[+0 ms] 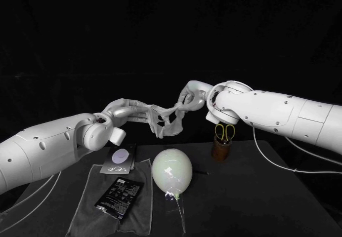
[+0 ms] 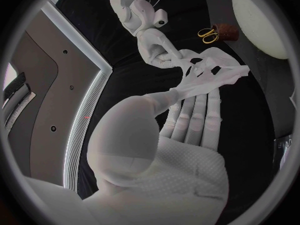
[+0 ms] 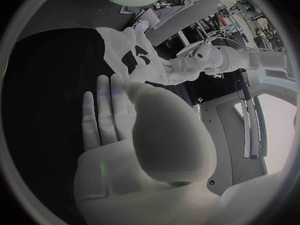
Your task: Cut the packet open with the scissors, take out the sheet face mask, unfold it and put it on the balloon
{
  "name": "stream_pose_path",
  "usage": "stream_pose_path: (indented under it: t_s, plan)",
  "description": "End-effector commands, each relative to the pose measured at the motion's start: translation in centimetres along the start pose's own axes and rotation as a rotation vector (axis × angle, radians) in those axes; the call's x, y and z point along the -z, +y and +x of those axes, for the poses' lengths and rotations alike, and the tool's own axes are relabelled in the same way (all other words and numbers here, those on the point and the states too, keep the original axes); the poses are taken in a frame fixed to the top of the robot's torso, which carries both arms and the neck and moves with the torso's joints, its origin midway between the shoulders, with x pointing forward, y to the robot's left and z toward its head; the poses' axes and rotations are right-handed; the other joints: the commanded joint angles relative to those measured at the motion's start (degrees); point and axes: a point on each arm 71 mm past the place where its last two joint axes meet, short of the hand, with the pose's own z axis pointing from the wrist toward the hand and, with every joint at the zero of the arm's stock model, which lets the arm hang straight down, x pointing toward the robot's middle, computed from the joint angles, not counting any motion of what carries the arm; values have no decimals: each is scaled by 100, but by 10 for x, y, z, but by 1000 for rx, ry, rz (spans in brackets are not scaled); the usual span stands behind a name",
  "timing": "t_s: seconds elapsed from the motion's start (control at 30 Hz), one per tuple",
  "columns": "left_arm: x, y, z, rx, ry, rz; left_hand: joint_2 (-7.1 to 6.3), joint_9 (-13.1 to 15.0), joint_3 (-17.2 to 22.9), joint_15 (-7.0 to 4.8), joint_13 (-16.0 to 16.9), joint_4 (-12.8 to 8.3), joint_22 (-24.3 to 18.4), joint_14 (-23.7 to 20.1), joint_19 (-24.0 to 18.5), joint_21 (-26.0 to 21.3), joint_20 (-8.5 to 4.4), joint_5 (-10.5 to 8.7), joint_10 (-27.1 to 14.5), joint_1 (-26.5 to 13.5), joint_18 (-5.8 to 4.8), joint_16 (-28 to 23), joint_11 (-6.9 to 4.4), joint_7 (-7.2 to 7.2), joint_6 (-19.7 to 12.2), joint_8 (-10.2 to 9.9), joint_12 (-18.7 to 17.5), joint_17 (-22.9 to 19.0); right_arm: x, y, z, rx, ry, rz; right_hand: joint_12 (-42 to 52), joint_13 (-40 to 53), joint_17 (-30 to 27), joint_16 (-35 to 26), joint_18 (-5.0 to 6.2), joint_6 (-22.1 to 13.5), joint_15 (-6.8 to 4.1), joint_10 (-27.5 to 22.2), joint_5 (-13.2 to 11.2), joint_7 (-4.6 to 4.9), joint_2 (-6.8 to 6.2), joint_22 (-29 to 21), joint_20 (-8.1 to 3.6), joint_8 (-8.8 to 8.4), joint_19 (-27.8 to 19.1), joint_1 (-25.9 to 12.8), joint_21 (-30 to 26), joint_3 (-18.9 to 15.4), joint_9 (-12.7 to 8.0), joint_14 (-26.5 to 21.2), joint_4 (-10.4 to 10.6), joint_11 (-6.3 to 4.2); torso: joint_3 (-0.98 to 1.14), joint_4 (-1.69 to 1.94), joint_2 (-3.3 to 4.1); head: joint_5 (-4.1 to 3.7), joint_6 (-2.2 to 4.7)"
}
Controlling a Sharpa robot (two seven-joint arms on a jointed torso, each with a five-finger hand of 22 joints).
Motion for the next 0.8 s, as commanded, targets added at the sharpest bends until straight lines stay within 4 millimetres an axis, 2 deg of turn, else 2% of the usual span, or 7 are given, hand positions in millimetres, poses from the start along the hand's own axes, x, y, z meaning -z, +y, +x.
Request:
stream_pose_path:
  t_s: [0.03,0.23,0.3,0.53,0.57,0.63,0.8]
  plan:
    - [2,5,3,-38,8,10,-84,-85,-105,-24,29,-40,16,98,-32,-12,-10,18,222,38,91,38,-60,188,71,-80,122,23,0,6,-4,47,-44,8,-19,8,39,-46,71,22,-10,31,-10,-6,-8,-2,7,48,51,-170,-30,291,157,48,-274,-3,8,2,8,-1,18]
    - [3,14,4,-66,20,-7,-174,-223,-263,-39,-2,-113,31,116,-44,7,-12,16,279,127,87,60,-78,171,185,-217,133,36,-2,18,-5,71,-8,-9,-19,10,59,-53,71,20,-10,35,-10,-5,-14,-2,5,54,56,-247,-34,356,167,51,-352,-4,13,-5,16,19,34]
    - [3,16,4,-67,21,-11,-197,-251,-300,-35,-8,-115,32,110,-49,7,-7,16,270,127,85,60,-74,172,195,-247,123,37,-2,22,-5,84,5,-11,-20,11,88,-62,71,18,-11,39,-10,-5,-16,-2,5,61,60,-352,-40,434,181,52,-454,-4,13,-6,17,20,34]
    - [2,23,6,-81,30,-38,-414,-406,-464,-11,-24,-76,20,60,-71,-13,31,17,170,19,84,45,-40,184,26,-474,54,37,-3,34,-8,110,13,-29,-19,11,95,-63,71,17,-11,40,-10,-4,-17,-2,6,63,61,-378,-42,449,184,55,-476,-3,12,-6,10,12,19]
    - [2,25,7,-86,33,-44,-486,-448,-504,-2,-26,-60,12,42,-85,-27,42,13,142,-21,82,39,-21,224,-59,-547,35,35,-3,35,-8,109,10,-33,-18,12,105,-65,71,17,-11,44,-10,-6,-15,-1,4,66,64,-413,-42,473,189,58,-511,-5,12,-4,11,13,17]
    - [2,27,8,-100,40,-56,-547,-513,-524,22,-27,-46,-5,-2,-109,-57,55,17,82,-22,83,21,12,266,-139,-636,-5,31,-3,38,-9,103,4,-39,-16,13,113,-65,71,18,-14,49,-10,-7,-13,0,3,68,71,-437,-40,488,193,63,-533,-6,14,0,11,11,18]
    - [1,30,11,-132,56,-78,-616,-572,-548,57,-27,-42,-25,-86,-153,-102,68,17,-3,-8,70,-13,50,306,-191,-707,-55,19,-3,41,-9,90,-8,-51,-16,14,123,-65,71,20,-18,54,-11,-9,-11,3,2,72,81,-471,-37,512,198,69,-568,-8,11,-5,12,11,21]
